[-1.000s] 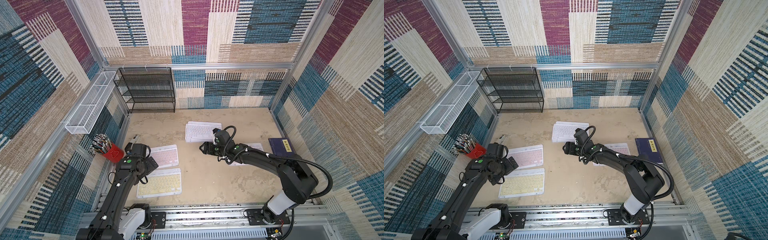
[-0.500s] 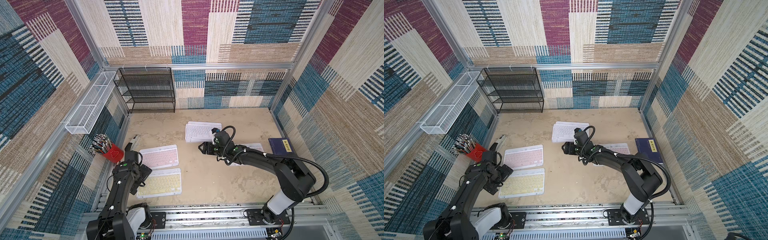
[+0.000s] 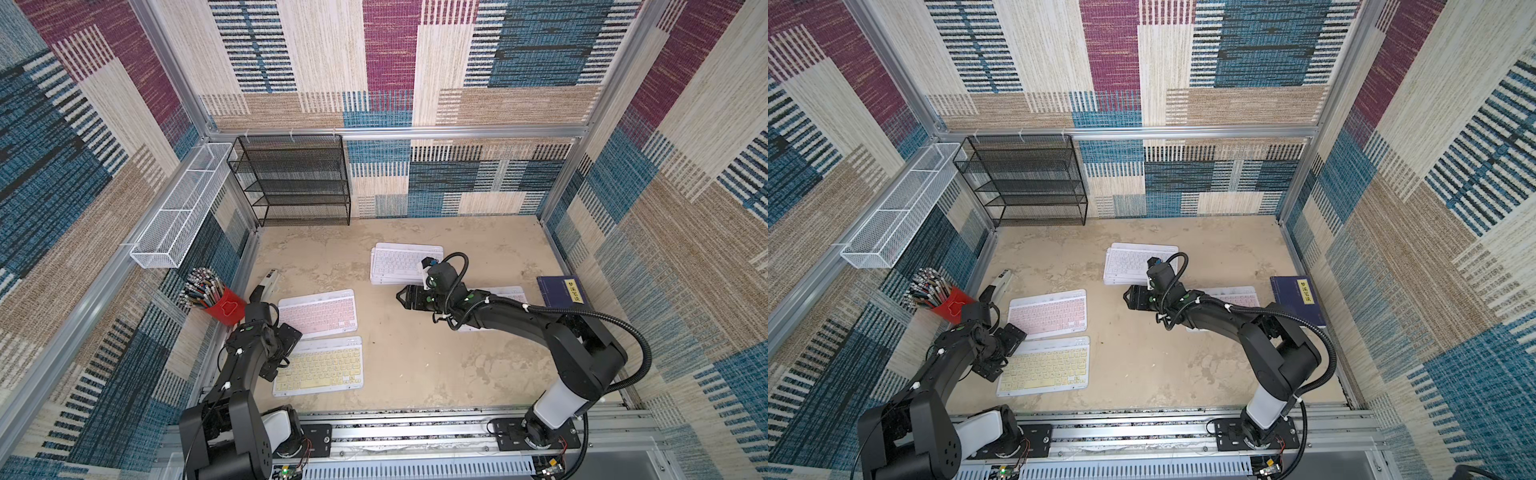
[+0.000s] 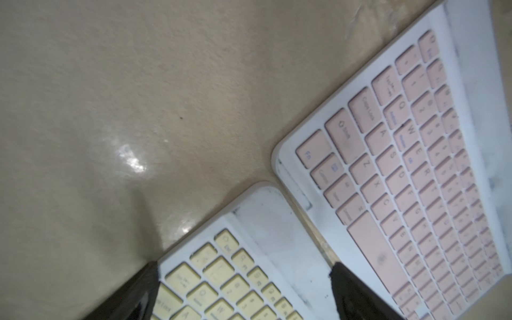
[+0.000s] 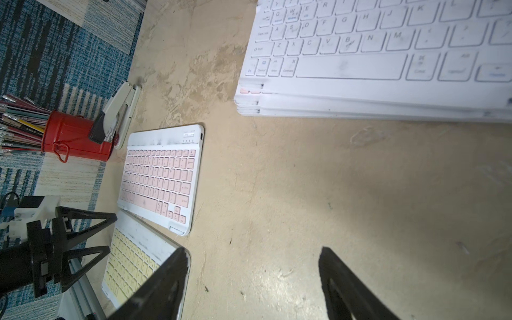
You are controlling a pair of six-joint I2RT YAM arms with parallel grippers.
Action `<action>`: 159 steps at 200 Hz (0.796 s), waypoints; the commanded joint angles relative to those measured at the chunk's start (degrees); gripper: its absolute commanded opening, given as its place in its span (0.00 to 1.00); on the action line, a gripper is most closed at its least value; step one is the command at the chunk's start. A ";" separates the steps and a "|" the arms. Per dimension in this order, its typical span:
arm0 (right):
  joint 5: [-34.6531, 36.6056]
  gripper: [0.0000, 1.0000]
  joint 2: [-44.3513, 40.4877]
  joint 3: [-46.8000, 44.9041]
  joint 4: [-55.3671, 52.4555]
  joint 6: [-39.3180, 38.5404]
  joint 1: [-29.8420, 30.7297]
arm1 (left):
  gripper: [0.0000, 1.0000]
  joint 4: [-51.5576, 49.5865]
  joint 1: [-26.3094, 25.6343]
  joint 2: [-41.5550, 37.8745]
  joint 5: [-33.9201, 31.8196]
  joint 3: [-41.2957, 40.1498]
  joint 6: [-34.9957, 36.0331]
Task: Stack the numeric keypads
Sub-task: Move the numeric keypad to the center of the board.
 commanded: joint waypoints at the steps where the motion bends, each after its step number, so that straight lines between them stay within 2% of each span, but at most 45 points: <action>1: -0.31 0.76 0.18 0.59 0.94 0.09 0.13 | 1.00 2.26 0.52 2.32 0.75 0.32 3.14; 55: -0.62 0.75 -1.53 -1.29 1.78 0.79 0.65 | 1.00 2.53 0.76 3.72 2.59 0.27 5.55; 101: -2.29 0.75 -2.23 -2.21 0.99 0.86 1.41 | 0.99 2.59 -0.09 -0.97 8.10 -2.81 3.64; 159: -10.83 0.74 -4.63 -6.82 -0.97 3.48 1.51 | 0.97 2.31 -2.26 -7.51 11.88 -7.13 0.99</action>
